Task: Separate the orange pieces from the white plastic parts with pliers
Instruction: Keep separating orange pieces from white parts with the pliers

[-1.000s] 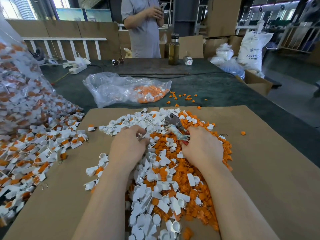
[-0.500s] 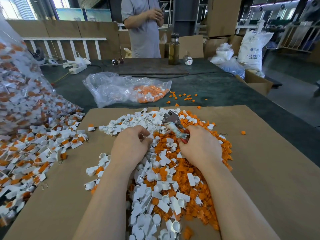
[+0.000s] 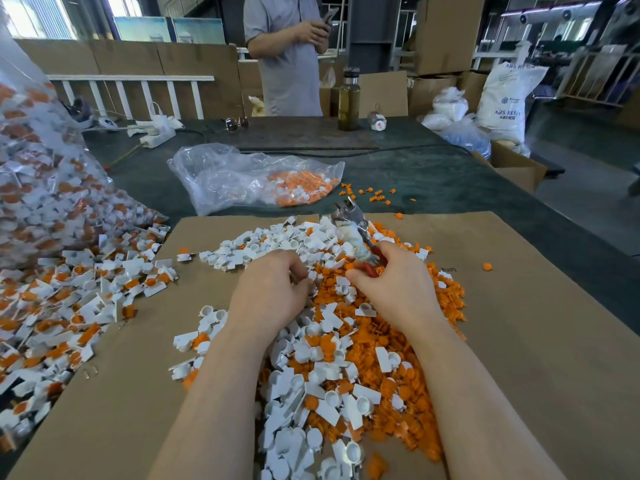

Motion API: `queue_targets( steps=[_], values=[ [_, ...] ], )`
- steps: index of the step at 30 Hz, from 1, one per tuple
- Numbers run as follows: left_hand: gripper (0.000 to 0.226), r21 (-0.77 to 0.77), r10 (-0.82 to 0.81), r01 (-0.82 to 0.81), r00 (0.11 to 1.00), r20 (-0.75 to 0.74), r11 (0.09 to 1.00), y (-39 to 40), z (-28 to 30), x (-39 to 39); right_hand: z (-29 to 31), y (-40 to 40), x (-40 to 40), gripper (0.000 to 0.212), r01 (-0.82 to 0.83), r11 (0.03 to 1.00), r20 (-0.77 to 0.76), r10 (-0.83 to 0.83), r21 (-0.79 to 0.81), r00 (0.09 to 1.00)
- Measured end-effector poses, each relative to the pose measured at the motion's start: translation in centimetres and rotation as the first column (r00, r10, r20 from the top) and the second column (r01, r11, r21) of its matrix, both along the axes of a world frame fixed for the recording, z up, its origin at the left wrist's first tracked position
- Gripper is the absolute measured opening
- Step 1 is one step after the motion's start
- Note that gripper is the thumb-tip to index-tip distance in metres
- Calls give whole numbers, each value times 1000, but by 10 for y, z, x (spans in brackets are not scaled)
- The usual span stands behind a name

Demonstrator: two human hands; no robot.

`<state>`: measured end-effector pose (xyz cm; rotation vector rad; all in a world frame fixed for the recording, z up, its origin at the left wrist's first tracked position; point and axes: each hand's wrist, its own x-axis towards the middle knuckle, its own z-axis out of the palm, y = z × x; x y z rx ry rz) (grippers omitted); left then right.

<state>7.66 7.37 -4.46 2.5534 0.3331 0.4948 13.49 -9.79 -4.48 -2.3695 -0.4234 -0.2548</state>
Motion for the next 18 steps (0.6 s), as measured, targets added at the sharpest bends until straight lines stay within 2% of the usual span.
queue_targets(
  steps=[3, 7, 9, 11, 14, 18],
  values=[
    [13, 33, -32, 31, 999, 12, 999, -2, 0, 0, 2, 0, -2, 28, -37, 997, -46, 40, 66, 998],
    [20, -2, -33, 33, 999, 24, 999, -4, 0, 0, 4, 0, -4, 27, -56, 994, -60, 62, 98, 996],
    [21, -98, -8, 15, 998, 67, 995, -5, 1, 0, 6, 0, -5, 30, -64, 987, -70, 75, 147, 995],
    [22, -255, 15, 12, 995, 103, 967, -8, 4, -2, 7, 1, -7, 32, -72, 978, -70, 88, 197, 994],
    [19, -500, 18, 53, 990, 137, 864, -12, 9, -4, 9, 2, -9, 29, -94, 964, -54, 111, 250, 992],
    [15, -788, -60, 189, 980, 191, 585, -19, 16, -6, 10, 3, -11, 19, -124, 942, -23, 138, 310, 990]
  ],
)
